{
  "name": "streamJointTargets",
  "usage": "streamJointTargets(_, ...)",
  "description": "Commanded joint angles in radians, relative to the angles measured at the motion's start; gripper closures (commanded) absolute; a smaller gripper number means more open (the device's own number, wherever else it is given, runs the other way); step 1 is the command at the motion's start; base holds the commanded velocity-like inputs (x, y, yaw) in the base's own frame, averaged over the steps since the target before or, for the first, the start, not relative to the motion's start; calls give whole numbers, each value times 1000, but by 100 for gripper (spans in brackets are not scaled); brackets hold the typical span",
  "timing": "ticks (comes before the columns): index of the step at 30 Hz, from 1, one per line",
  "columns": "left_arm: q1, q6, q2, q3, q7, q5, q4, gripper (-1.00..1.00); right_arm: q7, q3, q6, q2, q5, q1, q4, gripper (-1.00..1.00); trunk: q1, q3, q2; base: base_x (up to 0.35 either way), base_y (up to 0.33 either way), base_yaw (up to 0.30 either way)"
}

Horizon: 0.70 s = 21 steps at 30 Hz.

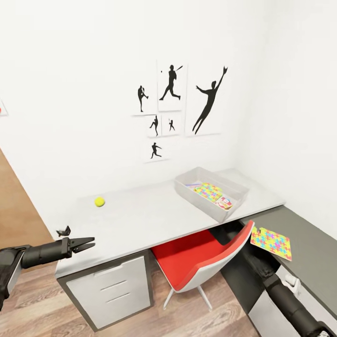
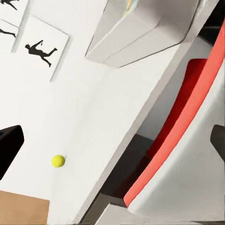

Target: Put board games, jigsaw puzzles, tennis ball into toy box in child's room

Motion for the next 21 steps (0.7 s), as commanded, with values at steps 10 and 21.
streamJointTargets(10,-1,22,-37,-15,-4,-6,-2,-100,-237,8,-57,39,-44,-42,-14,-100,39,-33,-71,0,0,0)
streamJointTargets(21,-1,22,-37,-17,-4,-6,-2,-100,-276,7,-171,99,-50,-46,-7,-100,81,-67,-148,0,0,0)
